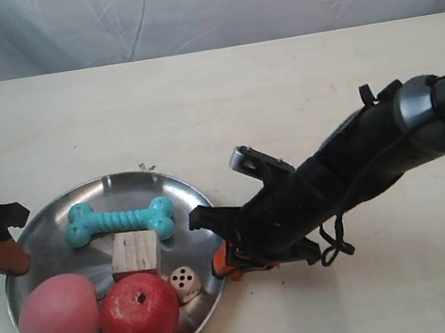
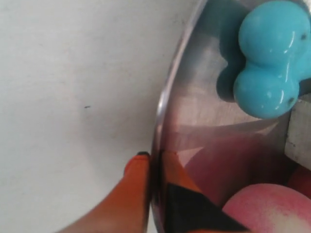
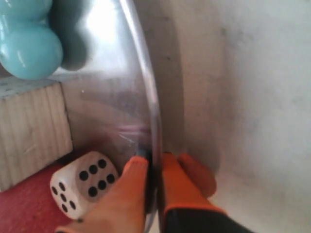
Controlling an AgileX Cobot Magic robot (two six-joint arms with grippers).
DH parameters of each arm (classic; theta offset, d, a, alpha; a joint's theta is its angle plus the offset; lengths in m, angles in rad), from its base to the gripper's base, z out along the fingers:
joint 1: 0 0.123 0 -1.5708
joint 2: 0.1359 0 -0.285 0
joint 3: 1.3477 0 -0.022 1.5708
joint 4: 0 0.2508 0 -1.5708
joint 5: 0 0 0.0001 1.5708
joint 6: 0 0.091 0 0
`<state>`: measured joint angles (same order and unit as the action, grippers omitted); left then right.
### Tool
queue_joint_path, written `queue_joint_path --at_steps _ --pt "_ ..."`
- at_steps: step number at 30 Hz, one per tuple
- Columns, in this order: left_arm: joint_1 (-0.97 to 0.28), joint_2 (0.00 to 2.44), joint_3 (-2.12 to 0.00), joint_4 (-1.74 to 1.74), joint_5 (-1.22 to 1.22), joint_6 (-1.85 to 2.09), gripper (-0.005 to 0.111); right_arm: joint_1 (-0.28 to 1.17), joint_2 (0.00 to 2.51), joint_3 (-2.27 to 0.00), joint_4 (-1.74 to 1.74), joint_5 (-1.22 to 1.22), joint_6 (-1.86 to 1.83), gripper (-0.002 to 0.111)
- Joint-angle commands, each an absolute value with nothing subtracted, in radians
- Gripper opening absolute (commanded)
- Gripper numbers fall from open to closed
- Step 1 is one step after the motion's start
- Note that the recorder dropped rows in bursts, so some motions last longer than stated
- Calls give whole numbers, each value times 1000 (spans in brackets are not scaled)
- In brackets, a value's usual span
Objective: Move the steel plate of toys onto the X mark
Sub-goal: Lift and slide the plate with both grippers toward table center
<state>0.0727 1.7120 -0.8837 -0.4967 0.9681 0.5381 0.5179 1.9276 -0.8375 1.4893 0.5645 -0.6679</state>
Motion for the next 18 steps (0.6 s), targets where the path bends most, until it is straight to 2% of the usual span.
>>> queue_joint_path --at_steps 1,11,18 --pt "46 1705 -961 -627 1150 487 0 483 1910 -959 1444 780 -625 -1" --pt "37 1891 -1260 -627 1175 459 0 303 1978 -1246 1177 753 -455 -1" --pt "-26 2091 -1485 -627 1221 444 0 273 2150 -1511 939 821 -239 -1"
